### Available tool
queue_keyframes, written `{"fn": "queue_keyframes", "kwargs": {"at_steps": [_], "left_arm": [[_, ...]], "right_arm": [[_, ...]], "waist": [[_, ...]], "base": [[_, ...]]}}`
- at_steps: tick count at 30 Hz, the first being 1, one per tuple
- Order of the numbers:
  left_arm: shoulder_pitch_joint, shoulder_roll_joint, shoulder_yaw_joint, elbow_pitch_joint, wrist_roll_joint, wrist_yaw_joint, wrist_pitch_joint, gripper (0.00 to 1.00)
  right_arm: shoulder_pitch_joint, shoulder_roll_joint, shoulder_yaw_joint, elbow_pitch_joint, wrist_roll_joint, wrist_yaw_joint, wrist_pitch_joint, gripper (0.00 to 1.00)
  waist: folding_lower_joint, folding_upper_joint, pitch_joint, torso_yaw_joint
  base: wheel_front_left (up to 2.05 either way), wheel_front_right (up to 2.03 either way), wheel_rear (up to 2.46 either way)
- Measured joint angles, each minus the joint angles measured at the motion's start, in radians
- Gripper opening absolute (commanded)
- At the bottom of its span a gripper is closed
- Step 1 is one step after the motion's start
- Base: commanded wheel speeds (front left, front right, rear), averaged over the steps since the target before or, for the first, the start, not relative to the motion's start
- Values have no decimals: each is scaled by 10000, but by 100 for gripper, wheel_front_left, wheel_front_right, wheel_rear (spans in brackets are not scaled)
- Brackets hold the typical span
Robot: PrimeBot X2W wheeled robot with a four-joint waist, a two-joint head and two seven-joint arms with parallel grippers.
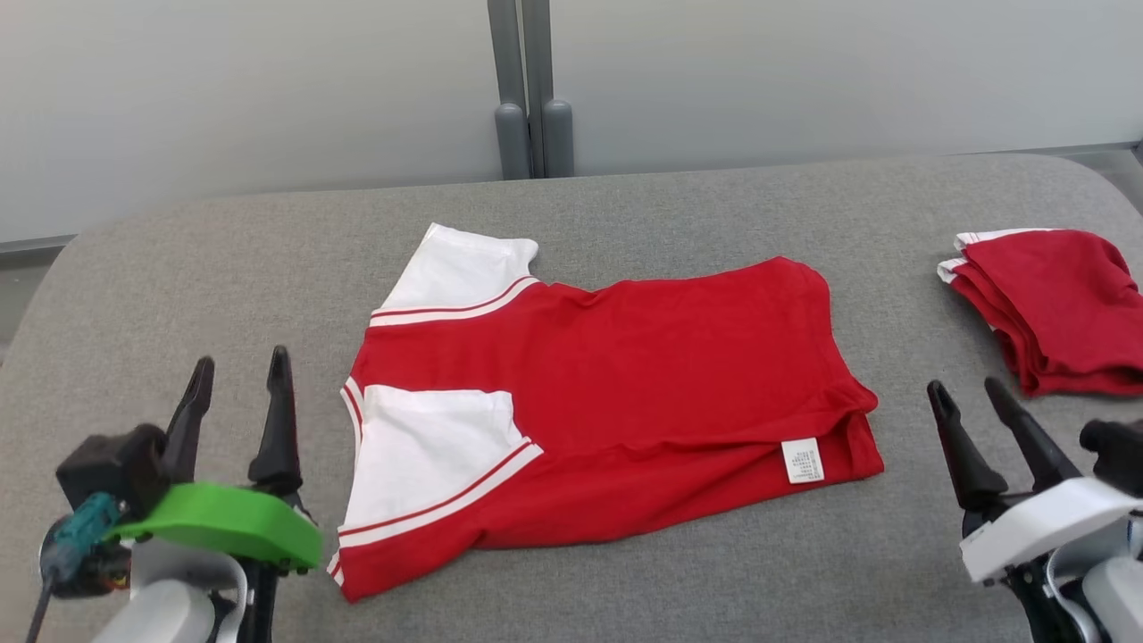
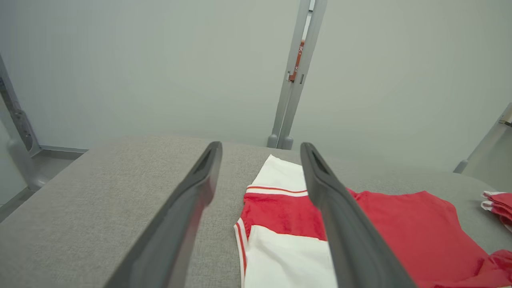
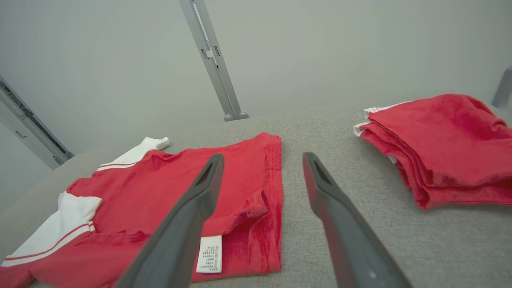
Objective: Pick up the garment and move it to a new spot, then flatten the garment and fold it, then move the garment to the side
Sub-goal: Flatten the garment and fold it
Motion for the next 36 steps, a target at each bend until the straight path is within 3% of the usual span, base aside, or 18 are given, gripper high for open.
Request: {"fn": "queue_keyframes", "kwargs": {"at_steps": [5,11,23,34,35,36], "left_arm": [[1702,-965,1271,-63,1425,-407,2,100],[2097,-1352,1595,477,2090,-1210,0,100],[1948,-1469,441,1983,1484,-1912,2370,100],[1132,-1657,-176,3256,1116,-2418,3950,100],[1030,-1685,-221,3367,1112,-2472,4004,100],[927,-1707,-232,3455,1112,-2512,4021,100]], "right_arm": [[961,650,-504,-286,-713,0,-2,100],[1025,876,-585,-163,-1062,0,539,100],[-832,1536,-359,2311,-2140,0,2708,100],[-1502,1632,-100,3193,-2366,0,3302,100],[-1533,1628,-90,3214,-2359,0,3300,91],[-1587,1626,-77,3264,-2359,0,3304,63]], "waist": [[0,0,78,-13],[0,0,207,47],[0,0,654,291],[0,0,1053,404],[0,0,1078,397],[0,0,1100,390]], "base": [[0,0,0],[0,0,0],[0,0,0],[0,0,0],[0,0,0],[0,0,0]]}}
